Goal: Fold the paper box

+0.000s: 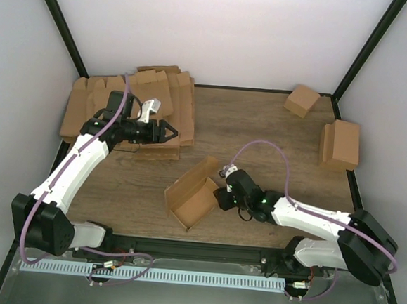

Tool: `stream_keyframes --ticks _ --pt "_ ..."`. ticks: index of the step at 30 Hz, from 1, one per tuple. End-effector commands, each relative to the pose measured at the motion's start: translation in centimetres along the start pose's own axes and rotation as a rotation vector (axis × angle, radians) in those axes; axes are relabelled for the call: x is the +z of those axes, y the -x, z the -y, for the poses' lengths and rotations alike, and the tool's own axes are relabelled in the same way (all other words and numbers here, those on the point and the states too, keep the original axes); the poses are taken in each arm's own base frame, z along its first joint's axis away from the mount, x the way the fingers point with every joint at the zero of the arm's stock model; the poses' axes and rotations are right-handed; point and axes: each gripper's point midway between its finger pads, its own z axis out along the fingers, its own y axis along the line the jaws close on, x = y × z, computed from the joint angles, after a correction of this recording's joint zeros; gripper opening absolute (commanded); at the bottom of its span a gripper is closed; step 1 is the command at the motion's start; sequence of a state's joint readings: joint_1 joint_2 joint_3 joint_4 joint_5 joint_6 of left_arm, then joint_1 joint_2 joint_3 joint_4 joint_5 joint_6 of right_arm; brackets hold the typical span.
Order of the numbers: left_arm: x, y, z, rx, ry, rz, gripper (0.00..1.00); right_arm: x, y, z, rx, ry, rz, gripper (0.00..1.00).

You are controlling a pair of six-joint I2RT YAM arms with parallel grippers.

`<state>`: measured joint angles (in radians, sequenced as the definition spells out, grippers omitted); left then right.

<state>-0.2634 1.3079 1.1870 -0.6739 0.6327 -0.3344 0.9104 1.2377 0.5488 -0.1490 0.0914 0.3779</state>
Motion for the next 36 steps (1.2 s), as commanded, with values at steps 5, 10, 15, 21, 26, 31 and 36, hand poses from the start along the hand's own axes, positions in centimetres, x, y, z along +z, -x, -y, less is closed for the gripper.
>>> stream_keyframes --ticks 5,10,15,21,26,31,36 --pt "0.0 -0.4 1.3 0.06 -0.05 -0.016 0.7 -3.2 3.0 -0.9 0.019 0.089 0.262 0.55" --pt "0.7 -2.3 3.2 0.155 -0.04 -0.087 0.7 -3.1 4.2 -1.1 -0.113 0.053 0.248 0.51" --pt "1.0 -4.3 5.0 0.258 -0.009 -0.135 0.72 -0.8 4.0 -2.0 -0.181 0.058 0.152 0.52" --pt "1.6 -7.2 5.6 0.33 0.033 -0.201 0.78 1.8 3.8 -1.6 -0.211 -0.001 0.046 0.51" --pt "3.0 -9.2 4.8 0.356 0.09 -0.272 0.76 2.6 3.2 -0.7 -0.206 -0.073 -0.006 0.49" --pt "3.8 -9.6 4.5 0.36 0.111 -0.297 0.72 3.3 1.8 -0.3 -0.2 -0.098 -0.064 0.45" --pt "4.1 -9.1 4.2 0.351 0.136 -0.281 0.71 3.9 1.2 -0.2 -0.193 -0.123 -0.095 0.39"
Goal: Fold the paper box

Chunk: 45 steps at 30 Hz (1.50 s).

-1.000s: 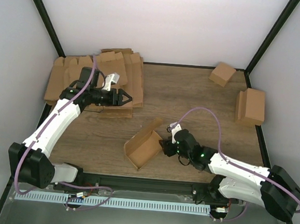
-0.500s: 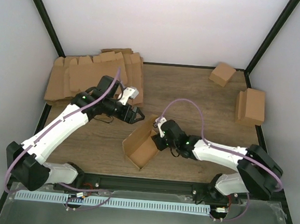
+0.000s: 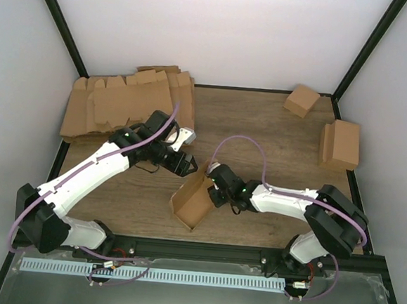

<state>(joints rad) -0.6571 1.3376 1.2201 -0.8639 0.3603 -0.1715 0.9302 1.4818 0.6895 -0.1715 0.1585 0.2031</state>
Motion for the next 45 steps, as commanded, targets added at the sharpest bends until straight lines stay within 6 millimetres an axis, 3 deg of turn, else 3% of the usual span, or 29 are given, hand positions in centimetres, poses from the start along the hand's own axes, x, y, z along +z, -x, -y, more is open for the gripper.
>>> stream_keyframes --ticks 1,5,12,19,23,27,31,39,42,45 --pt "0.1 0.4 -0.4 0.002 0.032 0.009 0.71 0.1 1.0 0.2 0.019 -0.048 -0.004 0.35" --pt "0.1 0.9 0.0 -0.006 0.01 0.024 0.71 0.7 0.9 1.1 0.04 -0.124 -0.025 0.12" --pt "0.2 1.1 -0.1 -0.013 0.012 0.031 0.71 0.3 1.1 2.1 0.047 -0.217 -0.021 0.04" --pt "-0.4 2.0 -0.5 -0.02 0.054 0.062 0.72 -0.6 1.4 1.7 0.089 -0.178 0.003 0.13" --pt "-3.0 3.7 -1.3 -0.038 0.136 0.171 0.78 -1.1 1.2 1.6 0.161 -0.169 0.006 0.15" --pt "-6.4 5.1 -1.9 -0.049 0.216 0.298 0.82 -1.5 0.5 3.2 0.283 -0.264 -0.013 0.08" --pt "-8.5 5.5 -2.2 -0.053 0.259 0.368 0.84 -1.8 0.4 3.9 0.365 -0.283 0.0 0.06" --pt "-8.5 5.0 -3.2 -0.096 0.301 0.385 0.84 -2.3 1.5 5.4 0.586 -0.342 -0.009 0.05" --pt "-7.8 4.5 -3.5 -0.107 0.301 0.372 0.84 -2.1 1.6 4.9 0.583 -0.312 -0.006 0.12" --pt "-7.2 3.7 -4.1 -0.11 0.319 0.353 0.84 -2.7 2.5 4.3 0.575 -0.241 0.047 0.35"
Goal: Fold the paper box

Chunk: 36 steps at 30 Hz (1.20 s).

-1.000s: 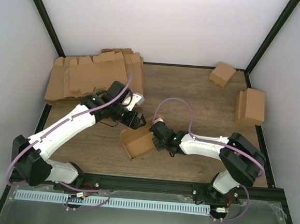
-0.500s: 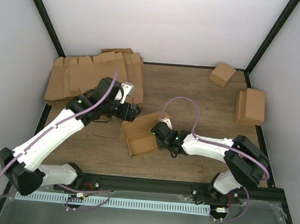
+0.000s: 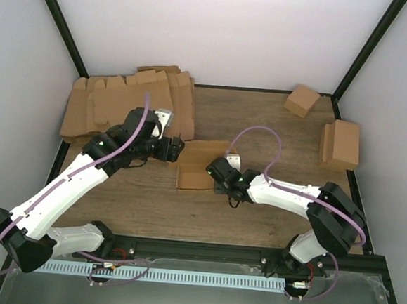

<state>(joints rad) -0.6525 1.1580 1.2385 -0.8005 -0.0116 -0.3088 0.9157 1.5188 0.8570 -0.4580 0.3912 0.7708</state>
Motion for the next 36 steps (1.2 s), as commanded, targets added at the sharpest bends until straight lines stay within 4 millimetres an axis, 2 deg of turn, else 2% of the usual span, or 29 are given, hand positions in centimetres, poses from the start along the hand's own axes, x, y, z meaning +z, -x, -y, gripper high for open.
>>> stream_keyframes --ticks 1,2,3,4,7,10,13,17,21,25,29,36 --pt "0.5 -0.9 -1.0 -0.009 0.037 -0.001 0.84 -1.4 1.4 -0.9 0.041 0.081 0.056 0.58" --pt "0.5 -1.1 -1.1 -0.001 0.035 -0.003 0.84 -1.8 1.6 -1.0 0.035 0.095 0.061 0.77" --pt "0.6 -1.3 -0.9 0.007 0.024 -0.003 0.84 -2.1 1.7 -1.0 0.02 0.104 0.066 0.91" --pt "0.5 -1.4 -0.7 0.017 0.007 0.001 0.85 -2.5 2.0 -0.8 0.016 0.1 0.074 0.99" --pt "0.0 -1.7 -0.1 0.03 -0.045 0.031 0.9 -3.5 2.7 -0.7 -0.036 0.131 0.108 1.0" --pt "-0.2 -2.0 -0.4 0.012 -0.039 0.056 0.94 -5.6 3.9 -1.2 -0.099 0.204 0.18 1.0" --pt "0.5 -3.0 -0.9 -0.013 -0.025 0.028 0.95 -7.0 5.0 -1.2 -0.156 0.25 0.229 1.0" --pt "1.6 -4.4 -1.1 -0.048 -0.023 -0.01 0.95 -7.8 6.5 -0.4 -0.172 0.305 0.243 1.0" --pt "1.6 -5.1 -1.5 -0.07 -0.019 -0.001 0.97 -8.8 7.7 0.4 -0.184 0.386 0.272 1.0" --pt "2.2 -6.4 -1.3 -0.093 -0.047 -0.021 0.97 -8.8 7.5 0.3 -0.243 0.485 0.27 1.0" --pt "3.2 -8.0 -0.7 -0.115 -0.093 -0.066 1.0 -7.8 7.7 0.5 -0.232 0.468 0.257 0.99" --pt "4.4 -10.1 -0.8 -0.161 -0.086 -0.106 1.0 -7.1 8.0 0.6 -0.227 0.454 0.273 1.0"
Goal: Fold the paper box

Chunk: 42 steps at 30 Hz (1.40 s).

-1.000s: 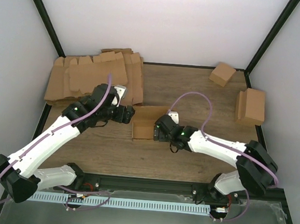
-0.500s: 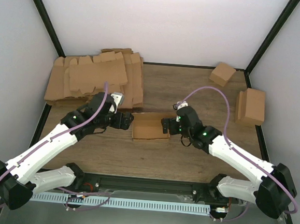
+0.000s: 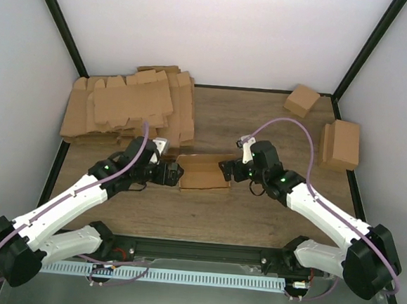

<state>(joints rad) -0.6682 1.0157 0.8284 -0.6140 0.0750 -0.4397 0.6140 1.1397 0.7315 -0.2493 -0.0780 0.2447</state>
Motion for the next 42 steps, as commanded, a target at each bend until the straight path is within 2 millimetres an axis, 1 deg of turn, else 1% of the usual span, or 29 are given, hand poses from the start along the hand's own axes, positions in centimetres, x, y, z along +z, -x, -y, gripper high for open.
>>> stream_keyframes --ticks 1,3,6,9,13,19,23,28,31,34,37,42 --pt "1.0 -0.5 0.3 -0.047 -0.026 0.005 1.0 0.4 0.7 -0.1 -0.02 0.015 0.029 1.0" --pt "1.8 -0.9 -0.4 -0.072 0.0 -0.005 0.99 0.8 0.3 0.0 -0.01 0.016 0.011 1.0" --pt "2.7 -1.2 -0.7 -0.086 0.014 -0.019 0.93 1.4 -0.3 0.2 0.009 0.017 -0.01 0.99" --pt "3.1 -0.9 -1.3 -0.088 0.049 -0.007 0.91 1.6 -0.4 0.9 0.024 -0.014 -0.009 0.99" --pt "3.4 0.0 -2.0 -0.066 0.101 0.022 0.9 1.8 -0.4 2.3 0.049 -0.068 -0.011 1.0" --pt "4.7 0.7 -1.9 -0.045 0.12 0.005 0.85 1.3 1.1 2.4 0.017 -0.089 0.022 1.0" --pt "4.5 2.2 -1.9 -0.039 0.143 0.039 0.8 0.8 2.0 2.5 0.004 -0.1 0.046 1.0" --pt "3.6 3.7 -2.0 -0.062 0.153 0.069 0.78 -0.1 2.4 2.0 0.002 -0.077 0.092 1.0" --pt "3.4 4.4 -1.7 -0.094 0.108 0.071 0.78 -0.6 1.8 0.9 0.008 0.002 0.127 1.0" --pt "3.2 5.0 -1.6 -0.12 0.076 0.074 0.78 -1.1 0.9 0.6 0.031 0.04 0.174 1.0" --pt "3.1 5.6 -1.5 -0.129 0.063 0.081 0.78 -1.3 0.3 0.9 0.028 0.037 0.203 1.0" --pt "3.6 6.3 -2.0 -0.148 0.032 0.066 0.78 -0.5 0.6 1.6 0.05 0.005 0.22 1.0"
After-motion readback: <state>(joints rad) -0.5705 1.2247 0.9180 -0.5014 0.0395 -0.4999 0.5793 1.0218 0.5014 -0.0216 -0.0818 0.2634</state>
